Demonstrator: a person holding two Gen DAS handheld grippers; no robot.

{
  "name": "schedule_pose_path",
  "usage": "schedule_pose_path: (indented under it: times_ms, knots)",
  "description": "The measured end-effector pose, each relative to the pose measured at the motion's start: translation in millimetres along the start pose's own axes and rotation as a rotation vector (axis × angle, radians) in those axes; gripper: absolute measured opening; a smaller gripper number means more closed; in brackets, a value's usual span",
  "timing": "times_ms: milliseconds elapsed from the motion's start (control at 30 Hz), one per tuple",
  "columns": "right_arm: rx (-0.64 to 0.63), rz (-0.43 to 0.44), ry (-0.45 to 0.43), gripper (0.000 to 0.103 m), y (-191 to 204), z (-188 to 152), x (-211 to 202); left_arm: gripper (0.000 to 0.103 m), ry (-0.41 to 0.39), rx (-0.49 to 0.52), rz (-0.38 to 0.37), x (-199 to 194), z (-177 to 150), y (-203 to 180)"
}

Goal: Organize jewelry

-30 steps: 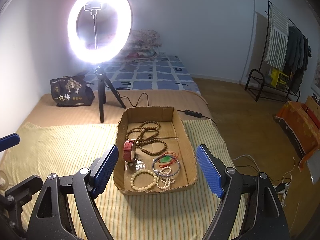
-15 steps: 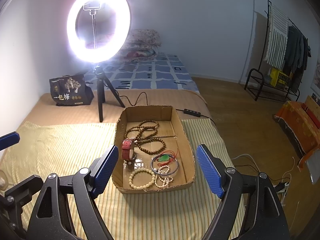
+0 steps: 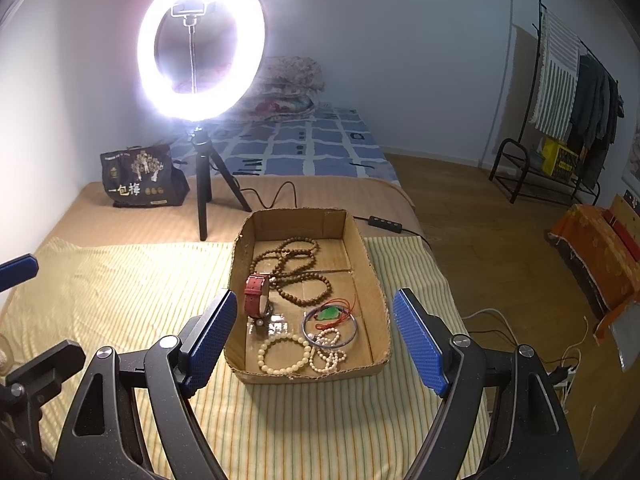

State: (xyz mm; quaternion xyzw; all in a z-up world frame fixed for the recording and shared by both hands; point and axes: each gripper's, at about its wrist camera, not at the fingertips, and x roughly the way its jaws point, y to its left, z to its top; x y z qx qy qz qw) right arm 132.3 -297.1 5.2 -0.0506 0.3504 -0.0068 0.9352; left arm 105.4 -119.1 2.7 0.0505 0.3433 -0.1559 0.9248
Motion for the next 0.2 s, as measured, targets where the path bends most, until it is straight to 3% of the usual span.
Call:
schedule_pose_path:
  times_ms: [200]
  knots:
    - [-0.007,0.001,0.005,0.080,0.7,0.1,0.7,0.103,-0.020,0.014,0.015,-0.9,0.9,2.2]
